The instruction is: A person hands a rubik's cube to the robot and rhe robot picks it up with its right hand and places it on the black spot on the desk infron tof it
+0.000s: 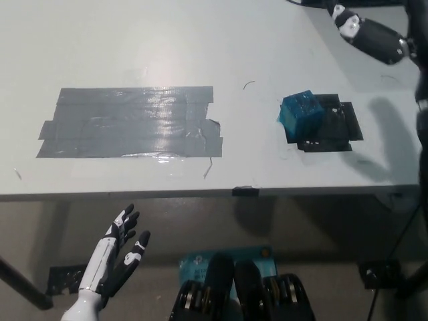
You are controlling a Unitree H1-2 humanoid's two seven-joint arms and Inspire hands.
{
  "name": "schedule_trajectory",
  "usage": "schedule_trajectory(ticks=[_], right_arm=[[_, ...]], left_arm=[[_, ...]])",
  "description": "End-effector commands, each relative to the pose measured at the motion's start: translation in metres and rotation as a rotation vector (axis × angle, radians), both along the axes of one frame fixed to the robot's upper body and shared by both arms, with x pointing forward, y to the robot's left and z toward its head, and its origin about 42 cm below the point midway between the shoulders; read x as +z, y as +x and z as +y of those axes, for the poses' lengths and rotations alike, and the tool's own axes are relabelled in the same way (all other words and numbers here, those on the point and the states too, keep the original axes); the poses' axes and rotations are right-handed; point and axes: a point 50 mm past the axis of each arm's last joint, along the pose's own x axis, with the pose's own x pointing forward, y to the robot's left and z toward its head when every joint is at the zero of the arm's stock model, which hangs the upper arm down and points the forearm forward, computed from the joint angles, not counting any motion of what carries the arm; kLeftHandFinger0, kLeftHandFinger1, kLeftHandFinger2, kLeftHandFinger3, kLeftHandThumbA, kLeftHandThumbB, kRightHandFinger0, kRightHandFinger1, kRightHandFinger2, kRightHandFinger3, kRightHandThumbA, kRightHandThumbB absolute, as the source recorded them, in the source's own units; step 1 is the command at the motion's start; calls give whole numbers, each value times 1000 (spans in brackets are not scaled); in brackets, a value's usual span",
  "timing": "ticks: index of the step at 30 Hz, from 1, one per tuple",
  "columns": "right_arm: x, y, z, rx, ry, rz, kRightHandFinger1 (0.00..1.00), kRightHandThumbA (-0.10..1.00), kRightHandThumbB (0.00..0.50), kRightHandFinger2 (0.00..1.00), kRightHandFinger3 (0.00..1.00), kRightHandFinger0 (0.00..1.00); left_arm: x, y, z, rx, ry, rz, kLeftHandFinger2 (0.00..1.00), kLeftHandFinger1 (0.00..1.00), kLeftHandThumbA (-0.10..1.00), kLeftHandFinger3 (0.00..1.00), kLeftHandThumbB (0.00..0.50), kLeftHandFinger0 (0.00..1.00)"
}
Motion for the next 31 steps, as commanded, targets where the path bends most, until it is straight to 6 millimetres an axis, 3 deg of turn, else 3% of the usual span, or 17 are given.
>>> schedule_trajectory(ticks=[1,3,5,7,10,11,12,16,18,19,23,25,31], right_arm=[[-2,-108,0,92,39,-181,1000,741,327,1000,1000,1000],[-22,-119,1,117,77,-164,1000,725,317,1000,1000,1000],[-58,-128,-1,139,135,-90,1000,668,290,1000,1000,1000],[-80,-130,-4,153,179,-38,1000,646,276,1000,1000,1000],[-129,-121,-8,145,265,72,1000,730,265,1000,1000,1000],[-133,-121,-8,142,270,83,1000,733,265,1000,1000,1000],[-161,-114,-7,124,316,170,1000,781,242,1000,1000,1000],[-233,-103,-2,86,386,420,1000,775,190,1000,1000,1000],[-255,-96,2,82,383,492,1000,763,186,1000,1000,1000],[-260,-95,3,85,377,499,1000,727,179,1000,1000,1000],[-282,-86,2,82,344,548,1000,760,167,1000,1000,1000],[-287,-86,2,97,339,573,1000,731,140,1000,1000,1000],[-292,-84,0,92,305,565,1000,715,139,1000,1000,1000]], left_arm=[[10,2,4,-7,4,-48,1000,1000,706,1000,156,1000],[7,0,5,-7,7,-41,1000,1000,706,1000,158,1000],[4,-4,5,-2,5,-22,1000,1000,717,1000,175,1000],[2,-6,5,-4,5,-15,1000,1000,720,1000,174,1000],[0,-9,5,-8,5,-16,1000,1000,717,1000,152,1000],[0,-10,5,-8,5,-14,1000,1000,717,1000,152,1000],[-2,-12,6,-7,8,-11,1000,1000,731,1000,153,1000],[-9,-19,2,-5,-16,-5,1000,1000,773,1000,145,1000],[-10,-21,2,1,-19,-7,1000,1000,793,1000,140,1000],[-9,-21,3,2,-16,-11,1000,1000,801,1000,129,1000],[-5,-14,4,18,-16,-44,1000,1000,856,1000,109,1000],[-6,-13,4,26,-19,-34,1000,1000,904,1000,135,1000],[-6,-17,5,49,-24,-43,1000,1000,927,1000,152,1000]])
